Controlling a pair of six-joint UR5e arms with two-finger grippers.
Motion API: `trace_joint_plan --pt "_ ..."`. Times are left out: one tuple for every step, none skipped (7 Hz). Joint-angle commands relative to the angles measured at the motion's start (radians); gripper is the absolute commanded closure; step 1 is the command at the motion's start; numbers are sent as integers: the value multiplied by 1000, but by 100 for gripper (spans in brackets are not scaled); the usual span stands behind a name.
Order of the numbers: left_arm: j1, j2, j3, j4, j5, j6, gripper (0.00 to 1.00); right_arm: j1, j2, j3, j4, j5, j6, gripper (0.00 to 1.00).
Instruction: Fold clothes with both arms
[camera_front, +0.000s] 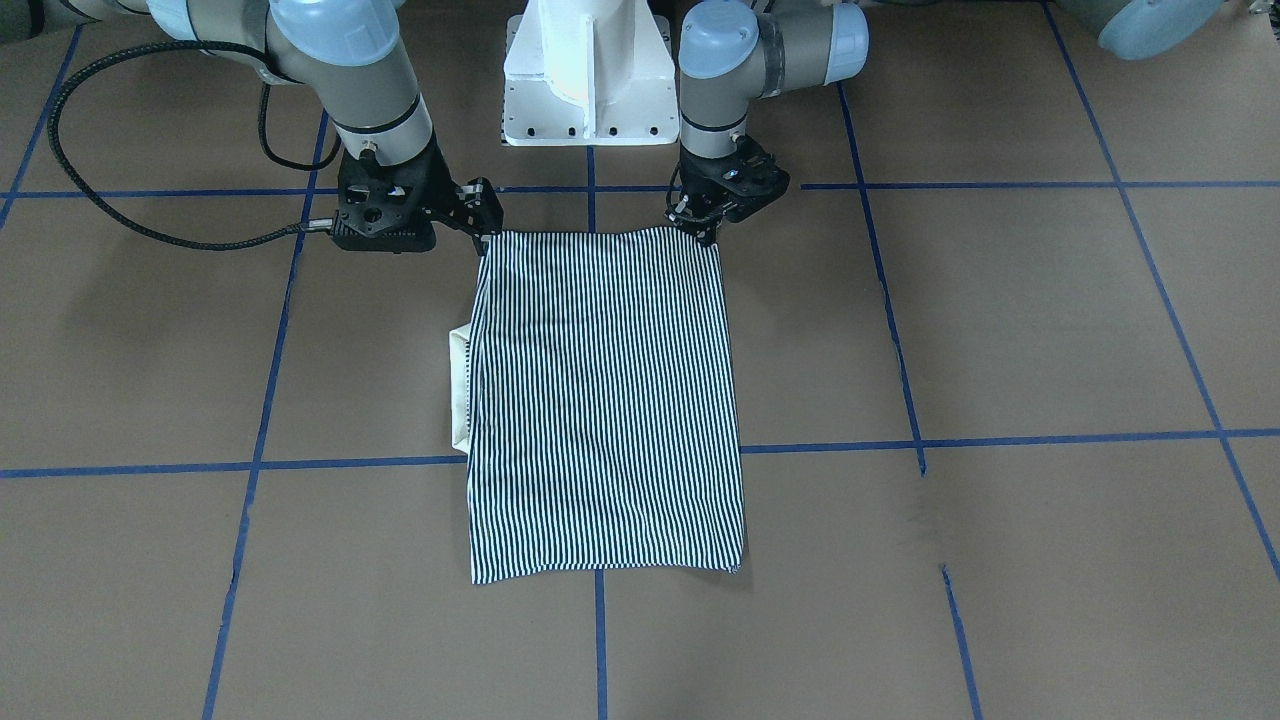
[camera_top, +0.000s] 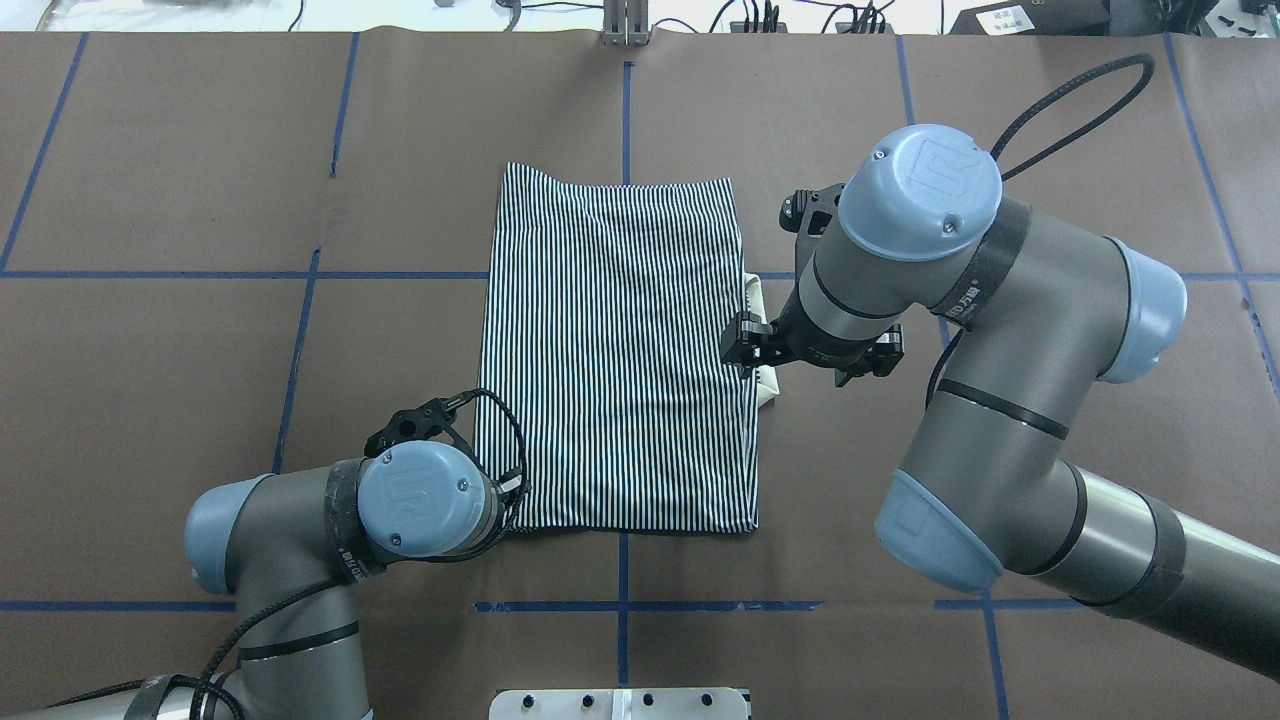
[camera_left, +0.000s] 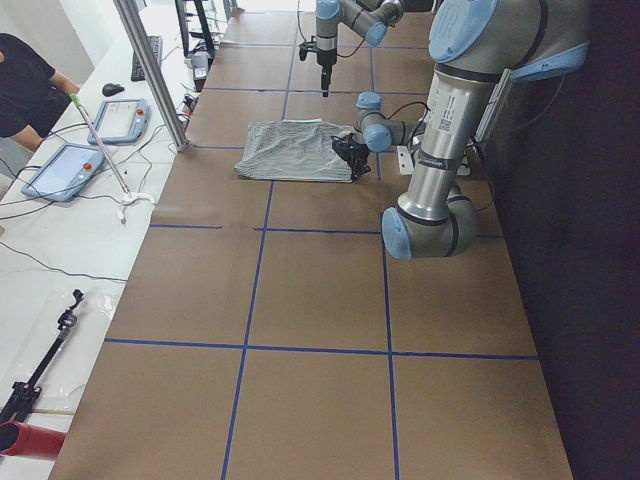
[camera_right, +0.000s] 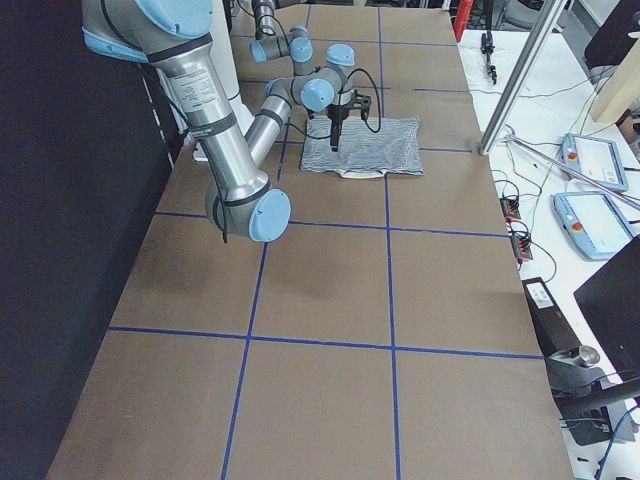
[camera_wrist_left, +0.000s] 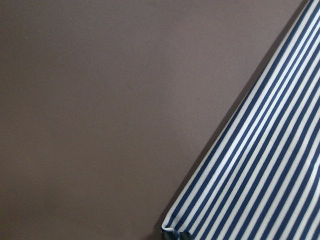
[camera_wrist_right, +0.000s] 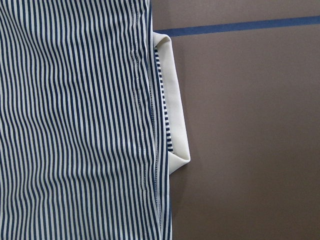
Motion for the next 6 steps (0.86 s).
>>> trace_joint_plan --pt "14 0 -12 31 2 1 100 0 -1 -1 1 -1 0 0" --pt "12 -2 -25 59 2 10 100 0 2 -1 1 0 0 0" --pt "12 1 -59 67 2 15 100 0 2 -1 1 0 0 0" --pt "11 1 -67 67 0 29 100 -3 2 1 1 0 3 0" --pt "9 1 -73 67 0 62 100 -12 4 -1 1 0 32 0" --pt "8 7 -73 67 0 110 100 -29 4 -1 10 0 75 0"
